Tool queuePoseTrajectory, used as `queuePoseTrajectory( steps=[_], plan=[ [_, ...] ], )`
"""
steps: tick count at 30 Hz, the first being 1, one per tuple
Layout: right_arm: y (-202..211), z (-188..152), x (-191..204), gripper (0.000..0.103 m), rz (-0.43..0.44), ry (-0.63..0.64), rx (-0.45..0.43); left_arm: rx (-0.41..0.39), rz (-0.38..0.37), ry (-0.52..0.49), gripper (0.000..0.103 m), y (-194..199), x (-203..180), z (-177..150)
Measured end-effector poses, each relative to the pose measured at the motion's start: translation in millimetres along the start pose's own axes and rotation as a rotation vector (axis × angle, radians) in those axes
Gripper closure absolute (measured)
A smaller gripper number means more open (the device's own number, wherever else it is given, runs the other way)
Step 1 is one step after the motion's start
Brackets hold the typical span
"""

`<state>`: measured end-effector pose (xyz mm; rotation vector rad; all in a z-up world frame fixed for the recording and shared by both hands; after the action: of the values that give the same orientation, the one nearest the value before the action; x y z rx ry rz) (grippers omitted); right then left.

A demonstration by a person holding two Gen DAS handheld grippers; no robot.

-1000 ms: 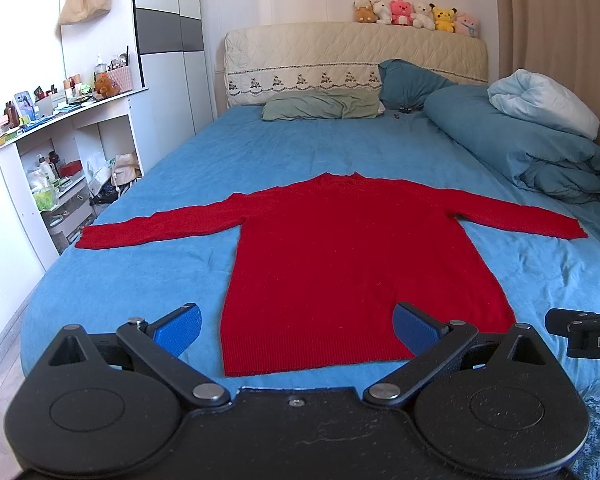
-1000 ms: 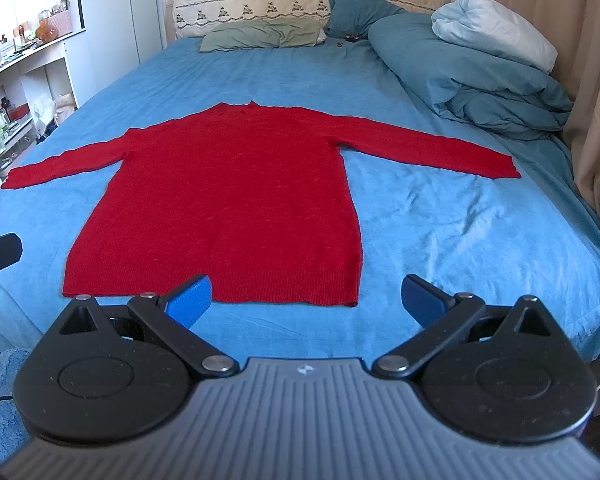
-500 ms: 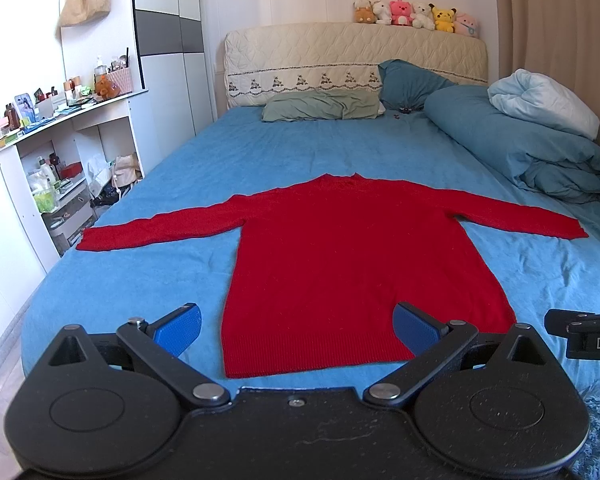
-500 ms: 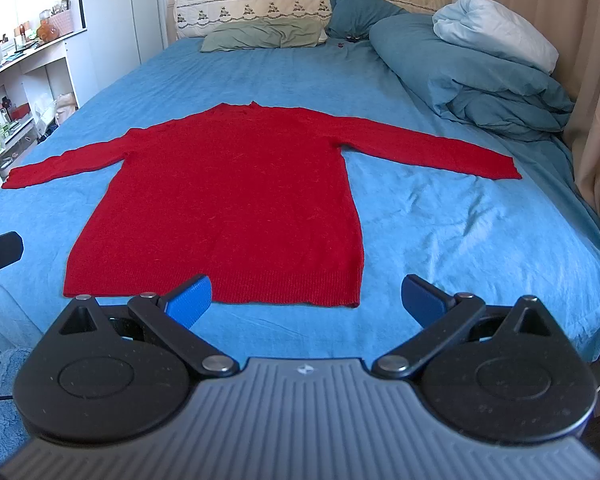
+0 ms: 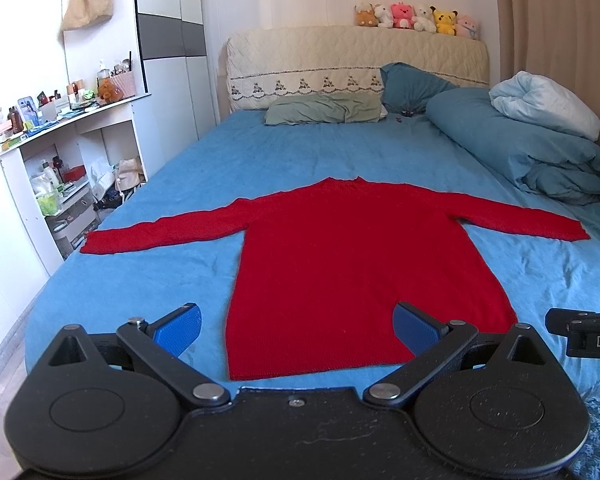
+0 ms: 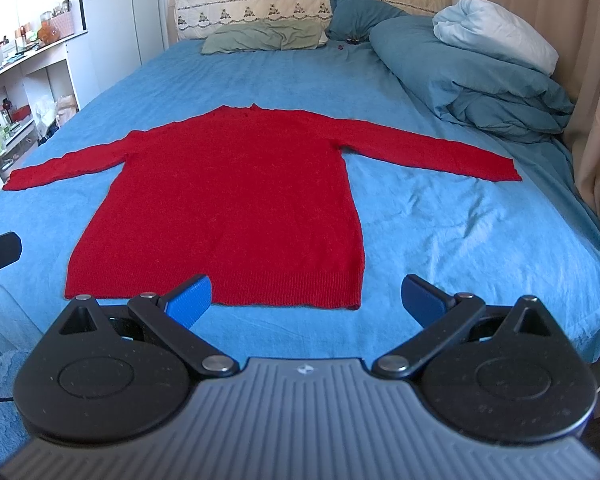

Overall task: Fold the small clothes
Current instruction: 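Grasp the sweater sleeve cuff with the right gripper and lift it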

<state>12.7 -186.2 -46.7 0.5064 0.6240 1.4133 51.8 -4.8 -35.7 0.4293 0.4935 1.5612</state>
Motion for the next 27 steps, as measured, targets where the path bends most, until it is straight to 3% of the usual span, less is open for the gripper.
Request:
queuePoseTrajectory(
  steps=[5, 12, 22, 27],
  plan=[
    [2.0, 11.8, -8.4, 0.0, -0.003, -0.018, -0.006, -0.01, -0.029, 0.006, 0.0, -2.7, -4.9, 12.4],
    [-6.0, 49.9, -56.1, 0.0, -0.068, -0.099, -0.066, -0.062, -0.076, -0.029, 0.0, -34.8, -33.2, 67.4],
    [-98.1, 90.5, -153.4, 0.0, -0.192, -0.225, -0.069, -0.069, -0.168, -0.062, 0.0, -148.2, -116.9, 144.6],
    [-164.6, 92.8, -207.3, 0.0, -0.211, -0.308, -0.08, -0.041, -0.233, -0.101, 0.0, -224.3, -168.7, 160.2]
  ],
)
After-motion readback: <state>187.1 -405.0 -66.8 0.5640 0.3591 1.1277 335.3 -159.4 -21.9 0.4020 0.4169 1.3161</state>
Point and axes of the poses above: each gripper's, at about its wrist camera, not at the fingertips, and y roughly against the way its jaws point, x to its left, z to its top, the point moved 7 cm from there along -y, roughly the way its jaws point, and after that the axes turned 7 degrees about y, right-handed, at the moved point
